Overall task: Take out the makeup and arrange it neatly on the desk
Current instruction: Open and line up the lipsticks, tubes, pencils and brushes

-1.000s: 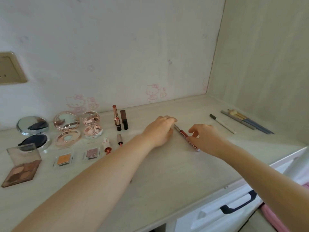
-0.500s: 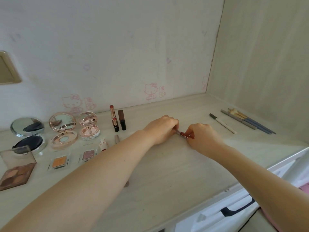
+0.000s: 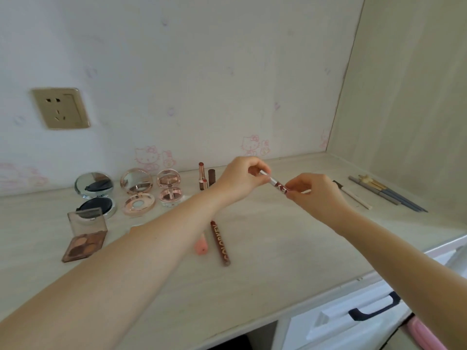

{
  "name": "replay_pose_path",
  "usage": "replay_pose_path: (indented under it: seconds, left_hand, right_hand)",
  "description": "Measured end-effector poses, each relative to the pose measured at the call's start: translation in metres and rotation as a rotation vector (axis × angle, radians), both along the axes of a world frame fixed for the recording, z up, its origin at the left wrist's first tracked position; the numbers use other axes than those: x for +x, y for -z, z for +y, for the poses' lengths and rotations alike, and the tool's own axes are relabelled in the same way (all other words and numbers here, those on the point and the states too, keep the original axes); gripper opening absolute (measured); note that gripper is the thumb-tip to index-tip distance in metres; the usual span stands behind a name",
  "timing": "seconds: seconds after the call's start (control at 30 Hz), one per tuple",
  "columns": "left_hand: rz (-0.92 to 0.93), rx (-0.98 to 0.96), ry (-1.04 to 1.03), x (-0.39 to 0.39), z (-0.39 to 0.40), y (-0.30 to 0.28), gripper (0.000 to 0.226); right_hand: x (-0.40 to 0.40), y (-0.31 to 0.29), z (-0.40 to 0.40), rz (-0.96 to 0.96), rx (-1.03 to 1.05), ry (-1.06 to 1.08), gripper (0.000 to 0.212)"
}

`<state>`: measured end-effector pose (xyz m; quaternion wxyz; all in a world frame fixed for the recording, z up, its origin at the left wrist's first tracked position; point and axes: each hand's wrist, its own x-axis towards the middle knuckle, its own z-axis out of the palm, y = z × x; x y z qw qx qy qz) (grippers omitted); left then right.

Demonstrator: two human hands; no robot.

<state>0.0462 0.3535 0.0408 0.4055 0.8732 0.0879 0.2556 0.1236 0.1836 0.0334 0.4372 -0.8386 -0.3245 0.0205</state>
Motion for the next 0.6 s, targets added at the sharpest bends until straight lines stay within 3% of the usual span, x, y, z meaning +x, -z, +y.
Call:
replay_pose_path:
  seconds: [0.27,0.6]
  left_hand:
    - [-0.249,-0.605,-0.147,-0.070,0.008,-0.016,0.021]
    - [-0.253,-0.664,-0.208,-0.161,0.036,-0.002,0.016]
  right_hand:
    - [-0.067,-0.020,0.036,0.397,0.283,-0.059,0.016]
    - [-0.142,-0.023,0.088,0.541,0.263,-0.285,0.014]
